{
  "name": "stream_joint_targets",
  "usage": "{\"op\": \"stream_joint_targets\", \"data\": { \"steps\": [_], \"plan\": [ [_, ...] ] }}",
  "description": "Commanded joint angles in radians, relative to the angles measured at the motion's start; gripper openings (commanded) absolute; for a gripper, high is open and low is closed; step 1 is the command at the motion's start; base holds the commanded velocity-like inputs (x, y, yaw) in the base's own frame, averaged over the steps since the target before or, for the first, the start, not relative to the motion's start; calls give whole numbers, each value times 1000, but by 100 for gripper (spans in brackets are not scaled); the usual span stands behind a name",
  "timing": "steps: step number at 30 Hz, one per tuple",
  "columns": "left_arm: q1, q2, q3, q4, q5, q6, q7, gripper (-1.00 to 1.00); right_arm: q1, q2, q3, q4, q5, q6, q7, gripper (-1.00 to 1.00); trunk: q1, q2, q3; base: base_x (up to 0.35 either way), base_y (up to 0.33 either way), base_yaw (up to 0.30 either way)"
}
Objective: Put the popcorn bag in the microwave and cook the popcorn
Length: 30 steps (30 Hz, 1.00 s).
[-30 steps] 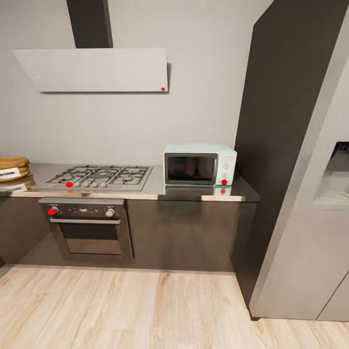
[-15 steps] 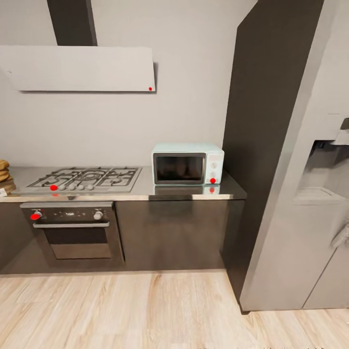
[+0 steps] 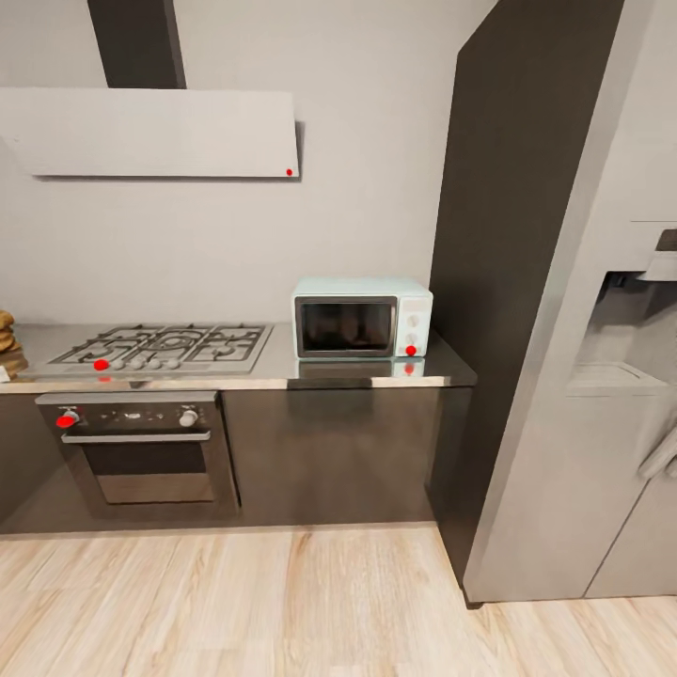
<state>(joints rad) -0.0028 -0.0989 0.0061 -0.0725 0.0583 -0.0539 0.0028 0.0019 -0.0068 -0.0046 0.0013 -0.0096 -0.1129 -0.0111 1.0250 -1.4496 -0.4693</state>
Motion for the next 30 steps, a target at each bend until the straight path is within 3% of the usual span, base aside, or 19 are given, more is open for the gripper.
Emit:
{"op": "stream_joint_targets", "data": {
  "steps": [1,15,30],
  "plan": [
    [0,0,0,0,6,-3,0,100,0,0,0,0,-1,-4,-1,100,0,0,-1,7,0,0],
    [0,1,-1,1,5,-3,-3,100,0,1,3,0,3,-5,-1,100,0,0,-1,227,0,0],
    [0,1,0,0,5,-4,-3,100,0,2,3,0,3,-5,-1,100,0,0,-1,12,0,0]
  ]
}}
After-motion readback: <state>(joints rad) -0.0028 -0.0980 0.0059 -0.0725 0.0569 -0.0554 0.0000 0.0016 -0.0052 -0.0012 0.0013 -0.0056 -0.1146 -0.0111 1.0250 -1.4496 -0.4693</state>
